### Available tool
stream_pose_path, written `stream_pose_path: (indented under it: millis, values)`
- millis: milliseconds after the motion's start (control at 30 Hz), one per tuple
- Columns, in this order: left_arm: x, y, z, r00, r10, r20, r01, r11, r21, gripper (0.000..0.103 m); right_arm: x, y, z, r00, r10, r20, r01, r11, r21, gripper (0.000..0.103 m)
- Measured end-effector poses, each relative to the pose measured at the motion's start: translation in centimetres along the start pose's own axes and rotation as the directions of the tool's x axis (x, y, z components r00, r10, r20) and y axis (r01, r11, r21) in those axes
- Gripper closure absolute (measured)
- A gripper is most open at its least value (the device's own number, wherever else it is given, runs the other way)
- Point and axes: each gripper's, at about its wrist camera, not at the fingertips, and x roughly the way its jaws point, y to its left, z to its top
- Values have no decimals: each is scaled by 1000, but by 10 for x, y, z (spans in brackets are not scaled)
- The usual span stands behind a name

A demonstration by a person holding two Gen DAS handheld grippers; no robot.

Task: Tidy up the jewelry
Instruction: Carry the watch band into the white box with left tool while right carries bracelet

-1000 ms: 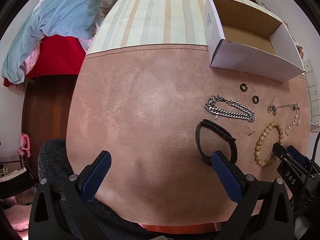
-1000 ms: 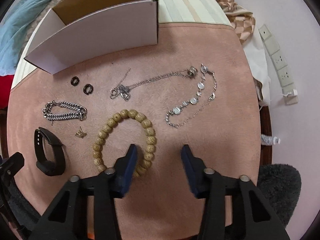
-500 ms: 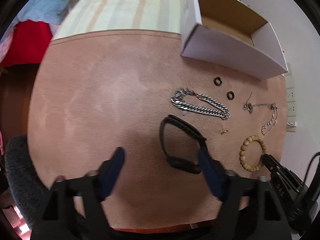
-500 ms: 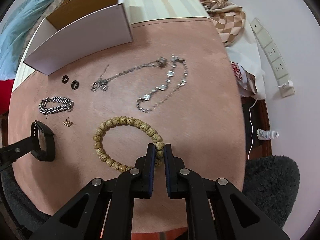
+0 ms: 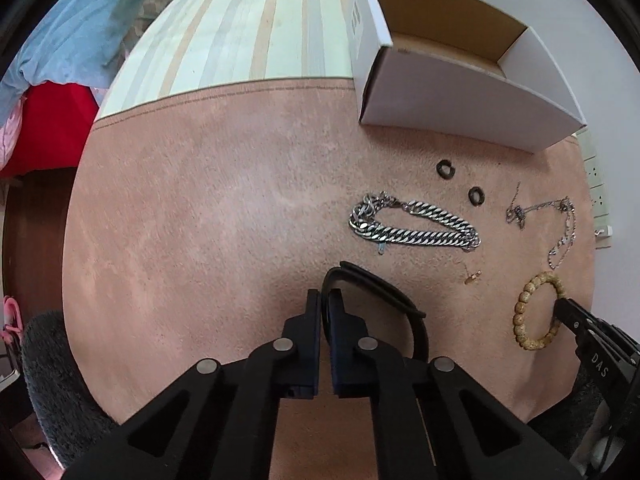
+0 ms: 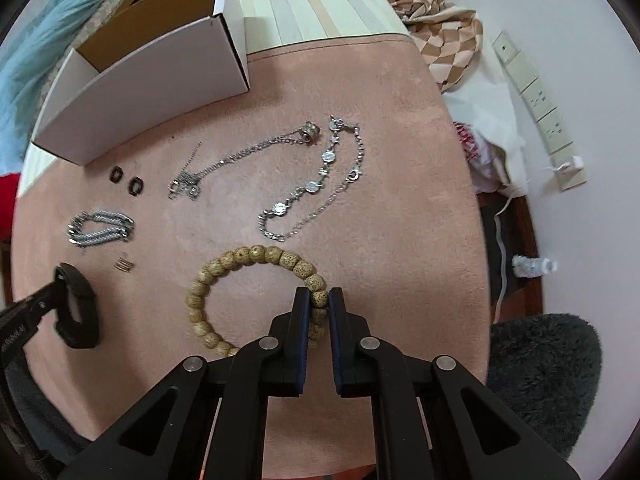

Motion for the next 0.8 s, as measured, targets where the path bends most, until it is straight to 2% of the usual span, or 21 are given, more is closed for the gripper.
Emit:
stream_pose_path:
  millis: [133,333,533,633,800]
  values:
    - [-27,10,-1,999,-12,44,12,1000,11,102,-13,-6,2,995,102,11,-102,994,35,94]
    - [-66,11,12,992,-37,122,34,999,27,102,-56,3,10,977,200,70,-199,980,-17,94]
    - [-122,-4,45,969,-61,239,47,997,61,102,-114,24,34,955,249,162,-234,966,-106,94]
    - [-135,-20,60,957,-68,284,48,996,77,102,-146,34,57,937,271,219,-239,958,-161,94]
    - [-138,-40,91,944,-68,322,40,995,92,102,-174,50,104,918,283,277,-228,950,-214,94]
